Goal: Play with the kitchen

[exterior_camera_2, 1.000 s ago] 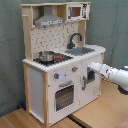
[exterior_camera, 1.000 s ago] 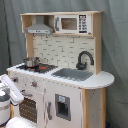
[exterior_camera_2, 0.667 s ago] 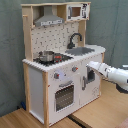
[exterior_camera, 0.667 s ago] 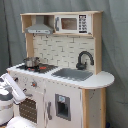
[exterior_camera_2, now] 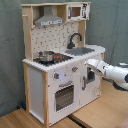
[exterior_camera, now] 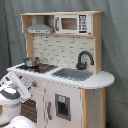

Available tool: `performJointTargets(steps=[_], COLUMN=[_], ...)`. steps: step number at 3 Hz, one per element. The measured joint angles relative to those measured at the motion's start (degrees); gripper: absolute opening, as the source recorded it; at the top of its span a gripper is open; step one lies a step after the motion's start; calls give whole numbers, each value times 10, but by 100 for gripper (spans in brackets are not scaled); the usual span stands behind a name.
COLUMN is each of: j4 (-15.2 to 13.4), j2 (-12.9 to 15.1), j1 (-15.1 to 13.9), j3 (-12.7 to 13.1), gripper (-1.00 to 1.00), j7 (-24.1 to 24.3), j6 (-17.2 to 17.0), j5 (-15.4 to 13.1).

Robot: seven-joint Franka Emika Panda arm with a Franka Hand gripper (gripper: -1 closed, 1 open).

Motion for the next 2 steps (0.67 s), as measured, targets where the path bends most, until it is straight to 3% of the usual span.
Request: performJointTargets(steps=[2], j4=[0], j2=[0], j1=[-62], j3=[27], gripper=[100], j7=[43], j6=[95], j5=[0])
